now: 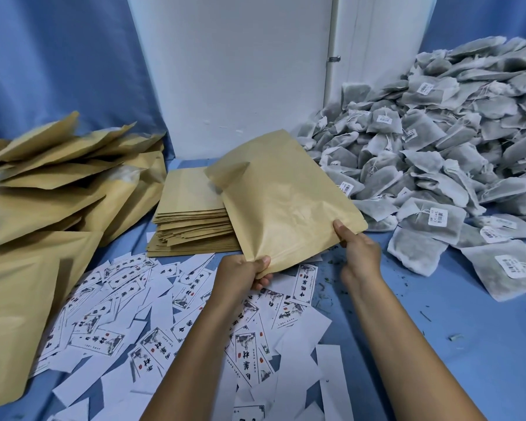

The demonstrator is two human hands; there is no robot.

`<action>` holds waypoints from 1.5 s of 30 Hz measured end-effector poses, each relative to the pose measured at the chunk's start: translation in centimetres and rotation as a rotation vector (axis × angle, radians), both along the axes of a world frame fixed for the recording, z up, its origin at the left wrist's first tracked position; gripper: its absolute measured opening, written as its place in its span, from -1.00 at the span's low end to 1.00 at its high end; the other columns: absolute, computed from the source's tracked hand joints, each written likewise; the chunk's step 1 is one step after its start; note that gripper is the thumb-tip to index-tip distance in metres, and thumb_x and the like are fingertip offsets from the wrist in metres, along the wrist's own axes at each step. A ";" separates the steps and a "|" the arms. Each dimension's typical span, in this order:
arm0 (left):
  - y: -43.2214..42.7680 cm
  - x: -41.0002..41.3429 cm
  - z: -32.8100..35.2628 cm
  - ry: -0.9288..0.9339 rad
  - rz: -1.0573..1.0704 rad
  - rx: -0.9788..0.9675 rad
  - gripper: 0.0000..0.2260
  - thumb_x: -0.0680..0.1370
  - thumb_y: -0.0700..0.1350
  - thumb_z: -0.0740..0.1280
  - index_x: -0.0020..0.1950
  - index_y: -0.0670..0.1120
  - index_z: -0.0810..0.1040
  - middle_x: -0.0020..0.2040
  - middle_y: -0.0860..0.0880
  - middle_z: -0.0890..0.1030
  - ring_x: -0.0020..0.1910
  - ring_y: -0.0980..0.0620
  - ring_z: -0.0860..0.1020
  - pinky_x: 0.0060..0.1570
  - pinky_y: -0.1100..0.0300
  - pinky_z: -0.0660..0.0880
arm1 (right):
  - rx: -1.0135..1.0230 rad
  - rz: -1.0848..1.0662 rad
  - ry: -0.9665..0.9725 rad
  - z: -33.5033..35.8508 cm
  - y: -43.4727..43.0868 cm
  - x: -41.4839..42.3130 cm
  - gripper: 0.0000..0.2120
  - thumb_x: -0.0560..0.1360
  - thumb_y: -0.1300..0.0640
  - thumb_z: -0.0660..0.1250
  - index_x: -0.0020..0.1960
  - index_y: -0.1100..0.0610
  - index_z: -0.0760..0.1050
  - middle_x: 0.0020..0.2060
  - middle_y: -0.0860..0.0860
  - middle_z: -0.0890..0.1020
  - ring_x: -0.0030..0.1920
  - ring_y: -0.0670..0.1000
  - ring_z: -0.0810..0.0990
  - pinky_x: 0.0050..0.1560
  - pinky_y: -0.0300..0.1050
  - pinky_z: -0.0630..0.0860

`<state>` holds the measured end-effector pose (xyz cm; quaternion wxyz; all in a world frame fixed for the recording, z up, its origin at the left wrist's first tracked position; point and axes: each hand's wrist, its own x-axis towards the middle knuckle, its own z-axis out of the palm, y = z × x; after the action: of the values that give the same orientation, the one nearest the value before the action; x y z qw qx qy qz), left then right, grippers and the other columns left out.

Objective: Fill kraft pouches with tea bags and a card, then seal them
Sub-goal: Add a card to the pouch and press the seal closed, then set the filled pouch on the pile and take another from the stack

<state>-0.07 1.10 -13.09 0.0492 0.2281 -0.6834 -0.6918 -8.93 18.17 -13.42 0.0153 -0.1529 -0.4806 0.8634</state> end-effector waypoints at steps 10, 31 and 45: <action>-0.3 -0.1 -0.2 -0.009 -0.022 0.003 -0.90 0.53 -0.21 0.37 -0.13 -0.25 0.57 -0.45 -0.04 0.60 -0.55 0.15 0.48 -0.51 0.35 0.42 | 0.040 -0.108 0.055 -0.4 0.3 -0.6 -0.93 0.43 0.23 0.45 -0.18 0.11 0.57 -0.38 -0.14 0.60 -0.50 -0.30 0.52 -0.47 -0.47 0.40; -0.6 -0.7 -0.6 0.093 0.089 0.407 -0.85 0.56 -0.25 0.30 0.02 -0.35 0.50 -0.23 -0.28 0.67 -0.34 -0.11 0.66 -0.46 0.23 0.56 | 0.054 0.062 0.044 -1.5 -2.2 -0.2 -0.97 0.45 0.21 0.43 -0.13 0.16 0.59 -0.14 0.07 0.66 -0.15 0.03 0.62 -0.07 -0.12 0.50; -2.3 -1.1 0.4 0.193 0.276 0.263 -0.84 0.64 -0.26 0.12 0.20 -0.22 0.40 -0.21 -0.22 0.61 -0.51 -0.06 0.58 -0.57 0.19 0.50 | 0.470 0.210 0.256 -0.3 -2.0 0.7 -0.80 0.64 0.20 0.08 0.00 0.23 0.46 -0.58 0.02 0.48 -0.61 -0.08 0.45 -0.56 -0.26 0.42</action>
<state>-1.15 -1.20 -12.67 0.1787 0.2567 -0.5414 -0.7804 -8.25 16.15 -13.70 0.0216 0.0158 -0.6750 0.7374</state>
